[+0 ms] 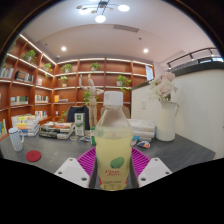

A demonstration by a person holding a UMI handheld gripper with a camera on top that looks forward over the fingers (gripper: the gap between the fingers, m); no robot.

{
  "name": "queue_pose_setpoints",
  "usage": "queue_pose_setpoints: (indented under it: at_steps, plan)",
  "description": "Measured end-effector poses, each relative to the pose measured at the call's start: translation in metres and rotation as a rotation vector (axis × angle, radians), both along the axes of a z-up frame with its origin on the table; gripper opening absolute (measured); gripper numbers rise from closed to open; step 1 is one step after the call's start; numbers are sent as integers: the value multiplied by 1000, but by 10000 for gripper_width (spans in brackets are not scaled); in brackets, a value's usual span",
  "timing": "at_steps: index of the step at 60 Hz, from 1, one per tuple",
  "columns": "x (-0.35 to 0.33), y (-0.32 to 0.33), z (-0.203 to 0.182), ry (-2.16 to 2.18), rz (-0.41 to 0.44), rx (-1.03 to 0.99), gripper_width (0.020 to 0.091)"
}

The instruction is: Pour water

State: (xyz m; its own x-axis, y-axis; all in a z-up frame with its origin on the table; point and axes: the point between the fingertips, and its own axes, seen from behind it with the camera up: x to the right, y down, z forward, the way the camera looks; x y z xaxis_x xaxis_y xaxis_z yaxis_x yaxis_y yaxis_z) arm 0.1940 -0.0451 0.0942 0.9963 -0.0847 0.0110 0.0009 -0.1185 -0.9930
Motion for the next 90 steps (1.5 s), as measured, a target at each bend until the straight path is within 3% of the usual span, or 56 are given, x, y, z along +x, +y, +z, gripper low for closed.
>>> queue_pose_setpoints:
  at_steps: [6,13,30,36,67,90]
  plan:
    - [2,0,-1,-8,-10,6,442]
    - [1,1,-1,-18,-22,-1,319]
    - [-7,2,-1,-94,-23,-35,319]
    - [-29,5,5,-234,29,-67,319]
    - [-251,51,74,-1288,246,7,333]
    - [-346,73,83,-2000,292,133,333]
